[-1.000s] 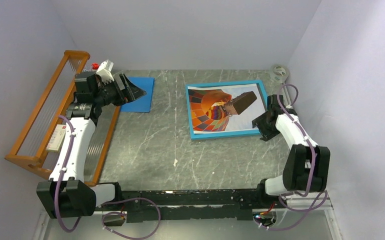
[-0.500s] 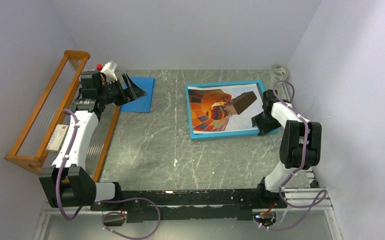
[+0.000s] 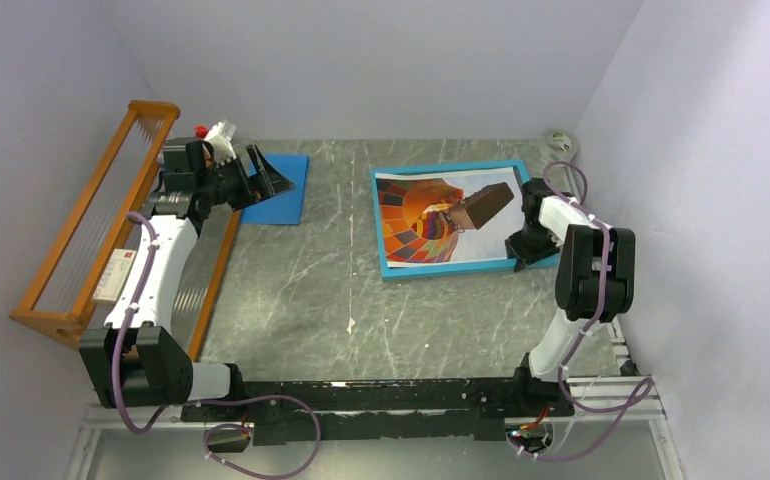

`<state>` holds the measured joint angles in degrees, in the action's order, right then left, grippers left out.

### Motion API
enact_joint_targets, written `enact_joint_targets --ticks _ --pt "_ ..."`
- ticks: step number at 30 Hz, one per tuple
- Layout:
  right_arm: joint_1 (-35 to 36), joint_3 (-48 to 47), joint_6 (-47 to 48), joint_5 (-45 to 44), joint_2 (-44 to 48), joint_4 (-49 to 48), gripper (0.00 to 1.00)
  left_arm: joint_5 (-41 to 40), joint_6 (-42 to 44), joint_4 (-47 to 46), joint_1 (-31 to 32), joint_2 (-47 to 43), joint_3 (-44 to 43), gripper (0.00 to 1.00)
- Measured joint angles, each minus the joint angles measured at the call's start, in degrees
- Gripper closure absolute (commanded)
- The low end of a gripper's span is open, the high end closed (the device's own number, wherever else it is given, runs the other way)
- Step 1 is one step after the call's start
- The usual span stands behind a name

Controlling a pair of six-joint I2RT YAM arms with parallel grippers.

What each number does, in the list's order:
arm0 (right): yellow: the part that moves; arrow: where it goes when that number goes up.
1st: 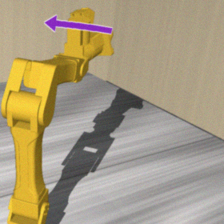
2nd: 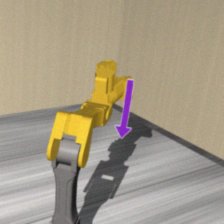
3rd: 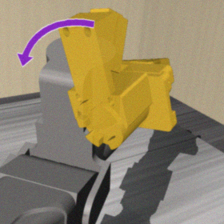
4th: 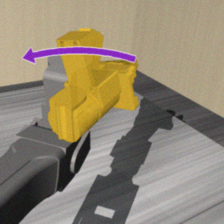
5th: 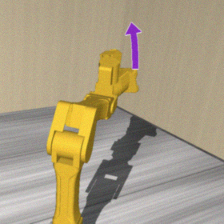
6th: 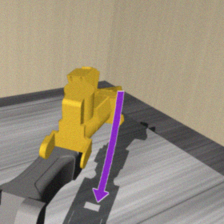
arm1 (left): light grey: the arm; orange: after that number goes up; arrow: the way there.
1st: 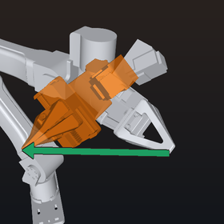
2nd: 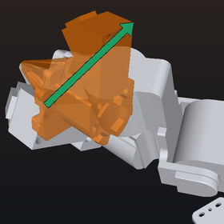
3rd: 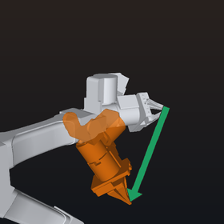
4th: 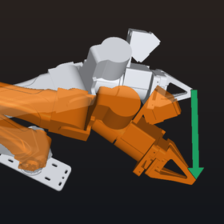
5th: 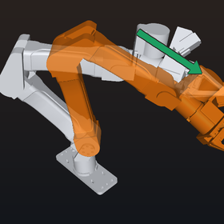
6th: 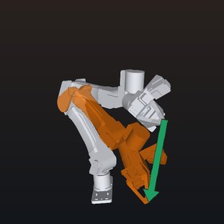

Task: Put the photo into the frame
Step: Pick up the photo frame from the center of the board.

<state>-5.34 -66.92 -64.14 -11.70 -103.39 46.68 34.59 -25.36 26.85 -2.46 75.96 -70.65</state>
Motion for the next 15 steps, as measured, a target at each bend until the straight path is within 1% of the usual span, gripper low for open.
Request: enact_joint_targets --ticks 2,4,10,15 --pt "0.0 0.1 -0.4 -0.1 0.3 0.2 0.72 0.0 0.2 0.5 0.4 0.0 0.0 0.06" --pt "-0.1 0.3 -1.6 -0.3 1.1 0.2 0.8 -0.2 0.2 0.8 1.0 0.0 0.0 0.06" --pt "-0.3 0.9 -2.3 0.1 7.3 0.9 0.92 -0.2 0.0 0.5 3.1 0.0 0.2 0.06" --pt "-0.3 2.4 -1.9 2.5 13.1 0.8 0.98 -0.1 -1.8 -1.2 7.0 -0.1 2.5 0.06"
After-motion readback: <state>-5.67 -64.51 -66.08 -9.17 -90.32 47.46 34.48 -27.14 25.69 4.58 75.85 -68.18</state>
